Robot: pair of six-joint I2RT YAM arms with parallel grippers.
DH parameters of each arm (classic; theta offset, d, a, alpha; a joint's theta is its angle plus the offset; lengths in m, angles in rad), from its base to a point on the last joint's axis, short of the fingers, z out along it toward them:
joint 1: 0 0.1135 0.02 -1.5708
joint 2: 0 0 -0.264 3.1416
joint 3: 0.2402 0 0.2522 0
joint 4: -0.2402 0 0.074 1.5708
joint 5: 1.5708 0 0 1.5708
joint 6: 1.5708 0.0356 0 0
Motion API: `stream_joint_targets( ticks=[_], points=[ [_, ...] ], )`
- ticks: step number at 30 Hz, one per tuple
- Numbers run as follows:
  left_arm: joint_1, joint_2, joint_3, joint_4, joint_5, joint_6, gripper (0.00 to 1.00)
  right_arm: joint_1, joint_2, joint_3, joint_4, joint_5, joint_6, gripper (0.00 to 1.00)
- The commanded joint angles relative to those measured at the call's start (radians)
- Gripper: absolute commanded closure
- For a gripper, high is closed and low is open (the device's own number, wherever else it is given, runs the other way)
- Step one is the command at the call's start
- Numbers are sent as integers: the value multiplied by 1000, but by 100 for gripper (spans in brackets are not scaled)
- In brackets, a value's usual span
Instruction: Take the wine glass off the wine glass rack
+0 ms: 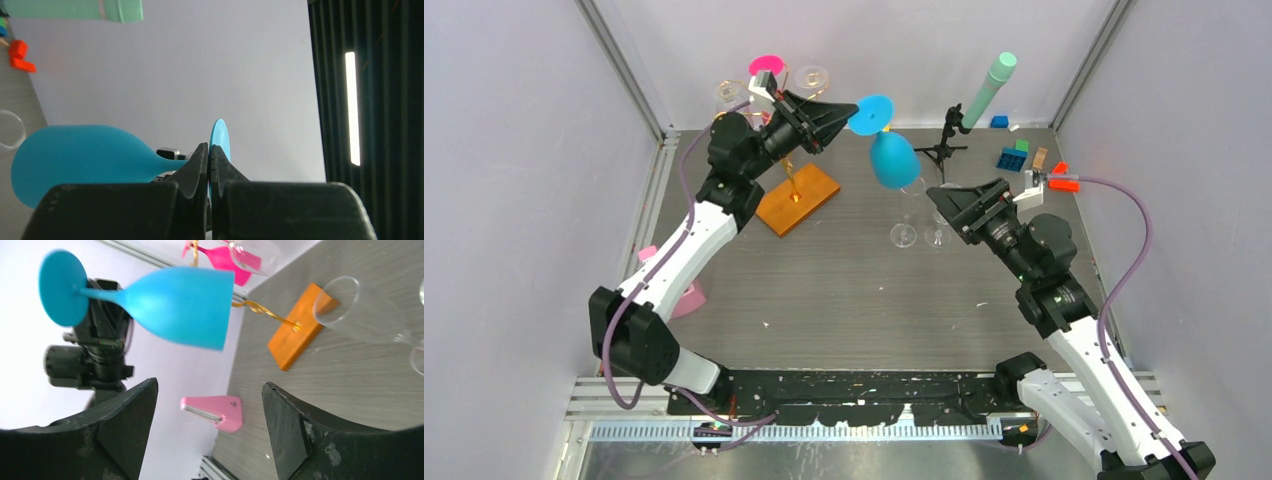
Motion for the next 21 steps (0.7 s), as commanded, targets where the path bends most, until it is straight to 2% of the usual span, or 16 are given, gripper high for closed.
stream_joint_targets(
  ticks=[1, 7, 15, 21],
  points=[
    [-11, -83, -54, 126, -35, -128, 100, -4, -12, -44, 254, 36, 131, 18],
    [-33, -120, -111, 157, -50, -219, 100, -4, 8, -135, 466, 88, 240, 16],
    [-66, -158, -154, 166, -73, -251, 100, -4, 130, -138, 738, -38, 330, 17],
    [-82, -172, -176, 166, -87, -263, 100, -3, 163, -130, 923, -114, 384, 24]
  ],
)
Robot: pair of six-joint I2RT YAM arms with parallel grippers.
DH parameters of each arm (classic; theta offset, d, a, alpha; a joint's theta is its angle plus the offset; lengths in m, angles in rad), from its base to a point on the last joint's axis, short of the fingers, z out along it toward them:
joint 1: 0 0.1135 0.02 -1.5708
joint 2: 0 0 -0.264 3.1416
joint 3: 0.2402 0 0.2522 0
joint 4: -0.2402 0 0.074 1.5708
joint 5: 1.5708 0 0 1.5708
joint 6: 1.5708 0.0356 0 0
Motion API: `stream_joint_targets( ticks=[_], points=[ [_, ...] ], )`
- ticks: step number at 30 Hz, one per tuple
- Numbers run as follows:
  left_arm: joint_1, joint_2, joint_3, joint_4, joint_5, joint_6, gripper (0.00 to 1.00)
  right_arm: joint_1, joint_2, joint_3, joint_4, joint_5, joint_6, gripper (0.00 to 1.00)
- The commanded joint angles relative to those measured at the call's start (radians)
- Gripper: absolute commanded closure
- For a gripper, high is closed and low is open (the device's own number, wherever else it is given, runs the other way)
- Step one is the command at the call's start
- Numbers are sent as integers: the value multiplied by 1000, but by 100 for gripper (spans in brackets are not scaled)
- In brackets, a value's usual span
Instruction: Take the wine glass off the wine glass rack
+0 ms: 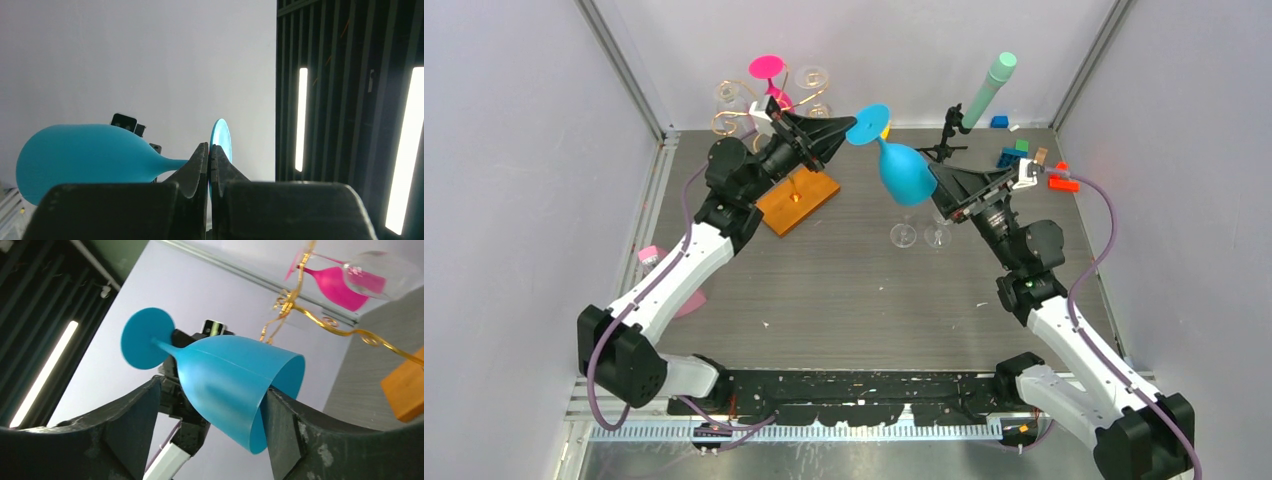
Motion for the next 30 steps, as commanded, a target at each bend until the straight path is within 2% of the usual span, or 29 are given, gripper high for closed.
stream_joint_targets(
  ticks=[1, 4, 9, 10, 11, 12, 14, 17, 21, 22, 25, 30],
  points=[
    [-11, -44, -5, 74, -21, -26, 100, -3, 10, 19, 290, -81, 72, 27],
    [-13, -49, -12, 74, -29, -24, 100, -3, 26, 28, 360, -115, 118, 36],
    [-15, -51, -24, 75, -39, -20, 100, -3, 54, 44, 469, -168, 173, 59],
    [-16, -50, -26, 76, -40, -19, 100, -3, 56, 46, 476, -171, 184, 67],
    [-16, -52, -28, 76, -41, -15, 96, -3, 57, 48, 482, -175, 187, 71],
    [-16, -53, -28, 76, -43, -9, 91, -3, 58, 47, 481, -175, 190, 83],
    [-16, -63, -31, 75, -54, 14, 73, -3, 53, 50, 467, -174, 183, 97],
    [-16, -97, -30, 39, -76, 102, 54, -3, 26, 62, 394, -169, 133, 100],
    [-15, -180, -58, -63, -133, 254, 28, -3, -33, 93, 208, -151, 23, 100],
    [-13, -224, -82, -111, -158, 337, 17, -3, -68, 115, 90, -135, -43, 100],
    [0, -282, -110, -195, -171, 463, 2, -3, -115, 167, -147, -89, -145, 100],
    [49, -357, -82, -398, -174, 760, 0, -3, -181, 336, -554, 35, -421, 100]
  ],
)
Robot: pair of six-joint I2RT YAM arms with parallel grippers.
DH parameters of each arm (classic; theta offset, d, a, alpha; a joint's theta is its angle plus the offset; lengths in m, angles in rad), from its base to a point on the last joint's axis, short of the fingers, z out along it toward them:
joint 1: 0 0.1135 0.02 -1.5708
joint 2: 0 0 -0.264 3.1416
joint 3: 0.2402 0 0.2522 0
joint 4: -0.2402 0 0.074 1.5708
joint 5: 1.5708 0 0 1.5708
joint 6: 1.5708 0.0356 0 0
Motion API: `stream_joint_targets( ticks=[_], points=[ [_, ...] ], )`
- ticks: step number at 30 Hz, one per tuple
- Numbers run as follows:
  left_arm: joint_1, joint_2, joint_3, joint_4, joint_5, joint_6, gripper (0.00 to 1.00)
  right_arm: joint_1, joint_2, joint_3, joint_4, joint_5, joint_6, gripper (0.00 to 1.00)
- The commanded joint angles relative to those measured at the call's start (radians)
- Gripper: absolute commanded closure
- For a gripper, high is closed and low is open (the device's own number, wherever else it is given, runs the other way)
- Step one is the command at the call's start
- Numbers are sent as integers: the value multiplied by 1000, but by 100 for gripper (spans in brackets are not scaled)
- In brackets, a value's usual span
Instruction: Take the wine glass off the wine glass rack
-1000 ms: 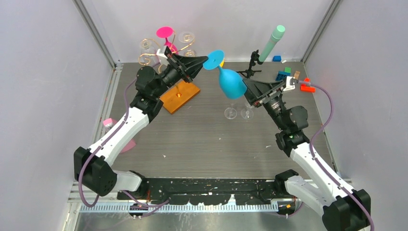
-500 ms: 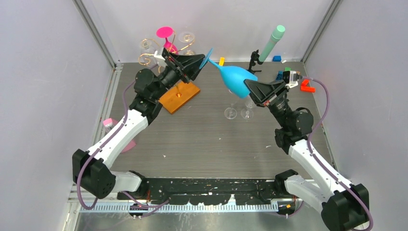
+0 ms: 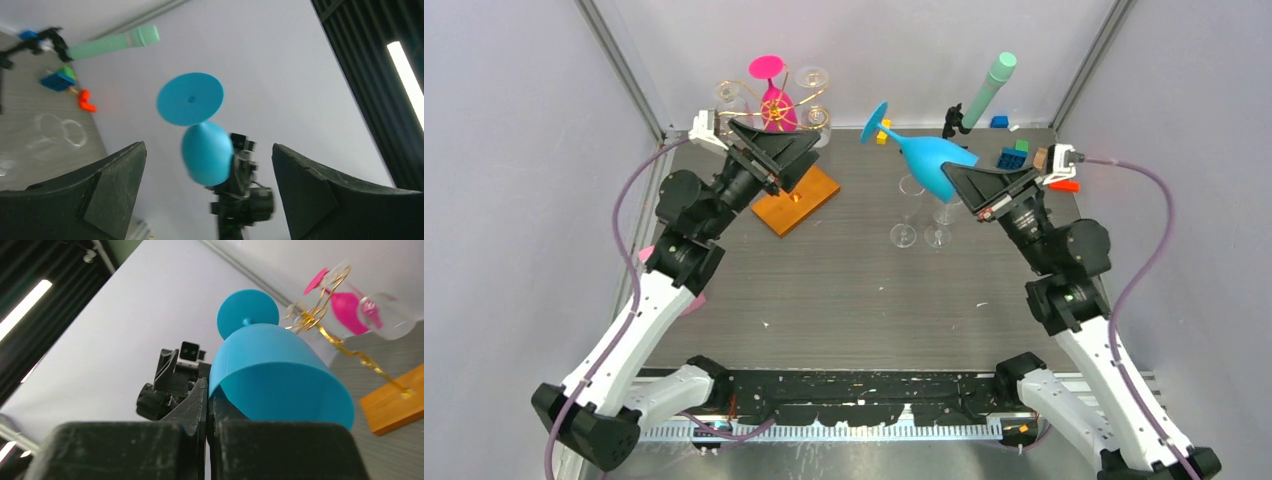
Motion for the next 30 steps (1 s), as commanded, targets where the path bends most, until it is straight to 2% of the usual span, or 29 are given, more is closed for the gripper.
stream_joint_targets(
  ticks=[1, 3, 5, 6, 9, 15, 19, 23, 30],
  points=[
    [38, -57, 56, -233, -34, 403, 0, -1, -55, 204, -487, 180, -345, 100],
    [39, -60, 171, -411, -24, 656, 0, -1, -44, 289, -671, 260, -455, 100],
    [39, -44, 322, -628, -83, 858, 0, 0, -11, 370, -833, 335, -531, 100],
    [39, -38, 368, -736, -120, 927, 0, -1, 0, 394, -915, 372, -549, 100],
    [39, -38, 429, -856, -232, 1062, 0, -1, 59, 479, -1045, 450, -603, 100],
    [39, -72, 391, -905, -350, 1144, 0, -1, 164, 563, -1264, 727, -683, 100],
    [39, -83, 352, -902, -371, 1160, 0, -1, 238, 577, -1330, 926, -758, 100],
    [39, -61, 372, -952, -430, 1150, 0, -1, 337, 586, -1343, 940, -803, 100],
    [39, -12, 399, -1008, -473, 1152, 0, -23, 546, 604, -1304, 801, -903, 100]
  ],
)
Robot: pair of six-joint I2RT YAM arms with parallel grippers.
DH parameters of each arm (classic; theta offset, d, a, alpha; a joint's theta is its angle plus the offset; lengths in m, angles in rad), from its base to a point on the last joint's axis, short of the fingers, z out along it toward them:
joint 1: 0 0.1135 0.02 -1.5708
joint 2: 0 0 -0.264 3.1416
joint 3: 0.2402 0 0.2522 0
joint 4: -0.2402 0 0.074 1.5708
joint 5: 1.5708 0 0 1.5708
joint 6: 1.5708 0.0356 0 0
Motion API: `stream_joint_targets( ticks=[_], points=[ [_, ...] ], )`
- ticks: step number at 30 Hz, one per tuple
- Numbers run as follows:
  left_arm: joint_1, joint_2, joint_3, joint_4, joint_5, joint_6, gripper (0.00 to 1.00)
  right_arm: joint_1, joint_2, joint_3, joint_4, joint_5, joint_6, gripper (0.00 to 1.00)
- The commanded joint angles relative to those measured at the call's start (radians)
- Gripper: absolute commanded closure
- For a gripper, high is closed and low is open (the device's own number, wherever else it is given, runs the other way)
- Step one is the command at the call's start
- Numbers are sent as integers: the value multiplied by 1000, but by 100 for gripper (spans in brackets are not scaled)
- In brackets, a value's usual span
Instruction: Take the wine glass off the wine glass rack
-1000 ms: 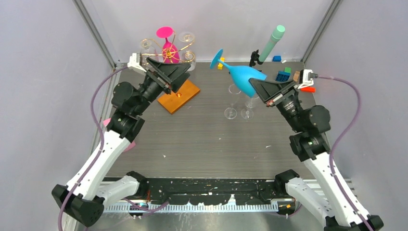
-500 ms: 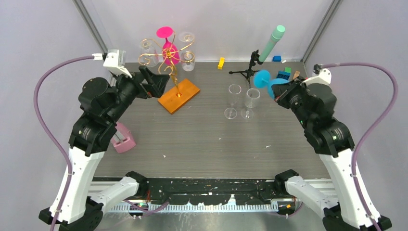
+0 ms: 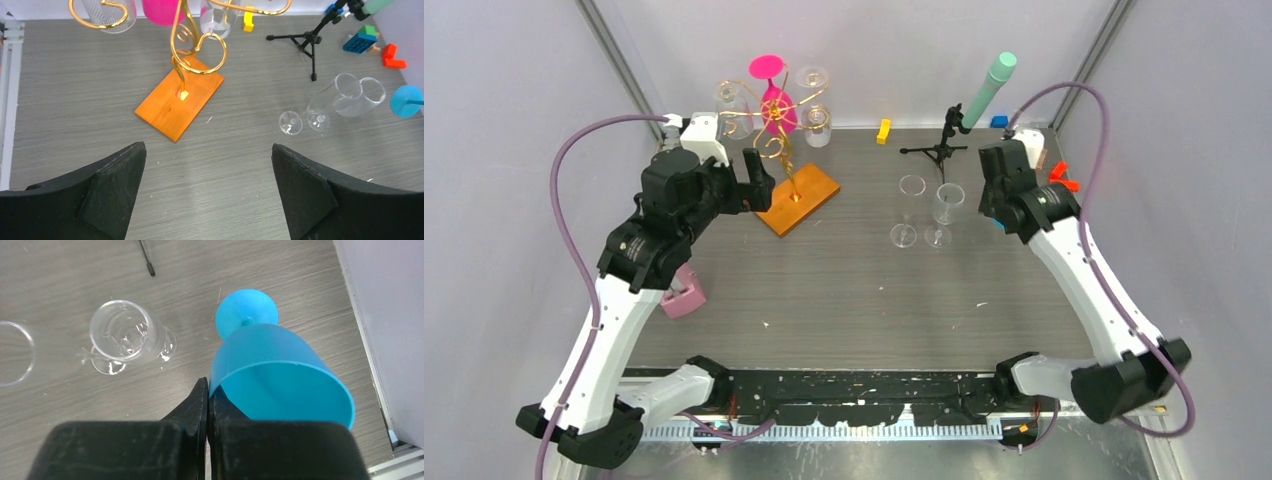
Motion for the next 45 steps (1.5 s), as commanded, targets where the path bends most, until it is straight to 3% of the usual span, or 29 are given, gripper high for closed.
stream_joint_targets(
  ticks=[1, 7, 13, 21, 30, 36, 45],
  points=[
    [3, -3, 29, -19, -43, 17, 0, -29, 103, 61, 29, -71, -91, 100],
    [5, -25, -17, 14, -17, 8, 0, -112, 228, 84, 31, -327, -69, 99],
    [4, -33, -38, 19, -16, 10, 0, -169, 306, 81, 32, -399, -50, 98],
    [5, -33, -39, 16, -23, 13, 0, -190, 344, 80, 31, -410, -51, 92],
    [12, -19, -22, 11, -35, 8, 0, -194, 367, 111, 19, -391, -60, 76],
    [125, 24, -2, 37, 100, -61, 0, -194, 360, 147, 9, -385, -50, 70],
    [198, 87, 66, 76, 85, -76, 0, -194, 271, 171, 0, -400, -38, 65]
  ],
)
